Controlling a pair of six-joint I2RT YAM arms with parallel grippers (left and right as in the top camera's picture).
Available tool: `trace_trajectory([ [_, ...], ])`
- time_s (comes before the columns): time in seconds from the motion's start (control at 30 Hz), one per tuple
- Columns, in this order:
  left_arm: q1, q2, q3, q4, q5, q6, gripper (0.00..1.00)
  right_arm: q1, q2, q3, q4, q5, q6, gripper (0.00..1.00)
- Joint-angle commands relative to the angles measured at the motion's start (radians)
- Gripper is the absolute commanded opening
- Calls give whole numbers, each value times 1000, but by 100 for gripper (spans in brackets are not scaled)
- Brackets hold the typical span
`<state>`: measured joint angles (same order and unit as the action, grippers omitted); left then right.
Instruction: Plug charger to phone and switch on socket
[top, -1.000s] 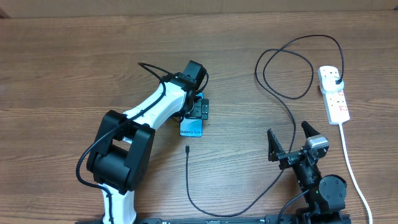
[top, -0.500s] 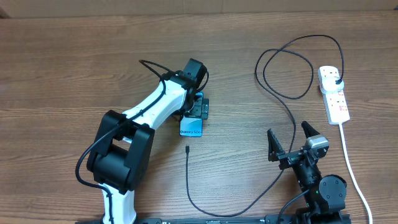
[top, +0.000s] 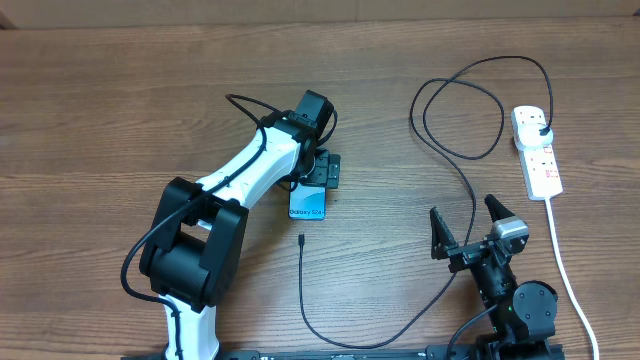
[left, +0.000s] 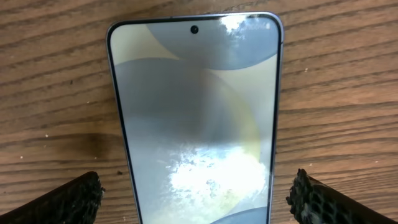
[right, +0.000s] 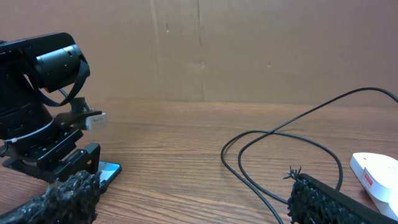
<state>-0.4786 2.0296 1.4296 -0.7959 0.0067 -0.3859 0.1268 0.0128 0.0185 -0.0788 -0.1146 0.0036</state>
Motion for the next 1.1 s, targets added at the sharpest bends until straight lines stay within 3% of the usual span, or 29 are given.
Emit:
trace_trajectory([
  [0.0, -6, 13, 12, 3, 11, 3, 100, 5, -9, -10, 5, 12, -5, 100],
  [1.07, -7, 13, 9, 45, -10, -44, 100, 5, -9, -10, 5, 12, -5, 100],
])
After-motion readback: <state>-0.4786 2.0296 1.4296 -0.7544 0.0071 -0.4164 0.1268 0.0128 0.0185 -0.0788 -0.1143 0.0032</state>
